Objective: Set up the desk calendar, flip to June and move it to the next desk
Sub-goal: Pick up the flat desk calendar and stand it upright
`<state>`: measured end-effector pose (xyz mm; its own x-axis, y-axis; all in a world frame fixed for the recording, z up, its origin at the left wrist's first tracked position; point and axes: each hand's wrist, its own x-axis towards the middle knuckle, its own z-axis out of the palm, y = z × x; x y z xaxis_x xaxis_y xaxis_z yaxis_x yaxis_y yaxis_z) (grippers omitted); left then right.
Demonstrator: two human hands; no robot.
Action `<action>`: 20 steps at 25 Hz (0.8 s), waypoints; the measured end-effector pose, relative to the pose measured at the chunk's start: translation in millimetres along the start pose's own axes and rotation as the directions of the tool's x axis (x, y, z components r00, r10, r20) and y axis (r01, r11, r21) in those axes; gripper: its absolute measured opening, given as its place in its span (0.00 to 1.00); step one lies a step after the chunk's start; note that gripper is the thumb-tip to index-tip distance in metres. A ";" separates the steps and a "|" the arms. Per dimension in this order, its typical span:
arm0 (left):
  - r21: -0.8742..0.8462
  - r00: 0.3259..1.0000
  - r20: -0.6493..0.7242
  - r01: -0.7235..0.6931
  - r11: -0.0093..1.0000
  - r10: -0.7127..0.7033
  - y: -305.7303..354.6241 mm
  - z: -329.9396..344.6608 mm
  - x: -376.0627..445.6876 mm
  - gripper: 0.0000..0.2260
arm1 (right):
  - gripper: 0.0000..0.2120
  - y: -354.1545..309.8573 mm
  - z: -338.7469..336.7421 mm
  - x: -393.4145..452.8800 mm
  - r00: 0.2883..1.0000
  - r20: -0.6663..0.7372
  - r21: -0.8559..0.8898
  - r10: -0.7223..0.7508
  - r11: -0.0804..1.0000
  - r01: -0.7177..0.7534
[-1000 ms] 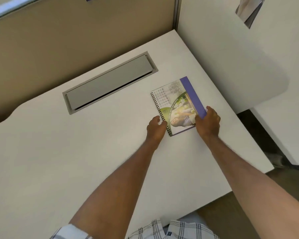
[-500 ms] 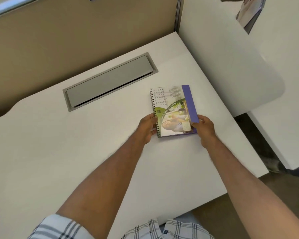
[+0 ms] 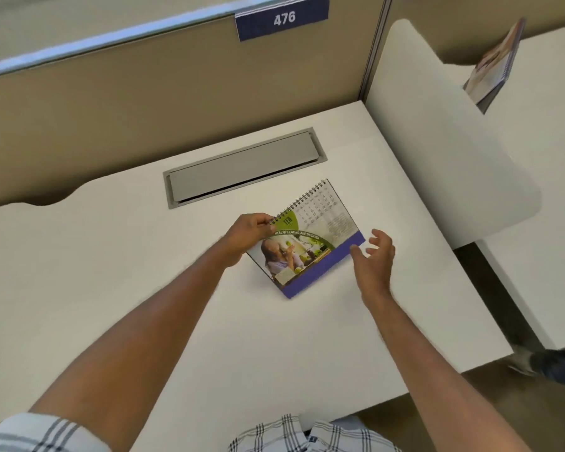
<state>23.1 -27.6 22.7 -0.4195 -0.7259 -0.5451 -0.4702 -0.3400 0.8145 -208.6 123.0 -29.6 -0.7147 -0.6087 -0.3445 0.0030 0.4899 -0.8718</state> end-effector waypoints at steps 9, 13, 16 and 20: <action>0.251 0.998 -0.015 -0.063 0.966 0.069 -38.0 -86.2 -64.4 0.10 | 0.16 -8.0 87.7 -72.0 0.960 0.247 0.022 -0.132 0.991 0.130; 0.368 0.992 -0.046 -0.091 0.925 0.116 -61.9 -124.9 -91.4 0.09 | 0.15 -6.5 120.0 -110.6 0.945 0.305 0.036 -0.119 0.993 0.113; 0.429 0.990 -0.058 -0.088 0.899 0.125 -77.1 -148.2 -109.1 0.10 | 0.13 -8.5 140.9 -133.4 0.938 0.324 0.037 -0.122 0.993 0.116; 0.451 0.989 -0.074 -0.078 0.889 0.124 -90.6 -165.5 -124.4 0.10 | 0.09 -11.4 156.2 -149.8 0.934 0.322 0.023 -0.153 0.988 0.153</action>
<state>246.4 -5.5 49.7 -0.4163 -0.8047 -0.4234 -0.7356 0.0244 0.6770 7.7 111.2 -22.4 -0.4429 -0.8446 -0.3010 -0.0902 0.3760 -0.9222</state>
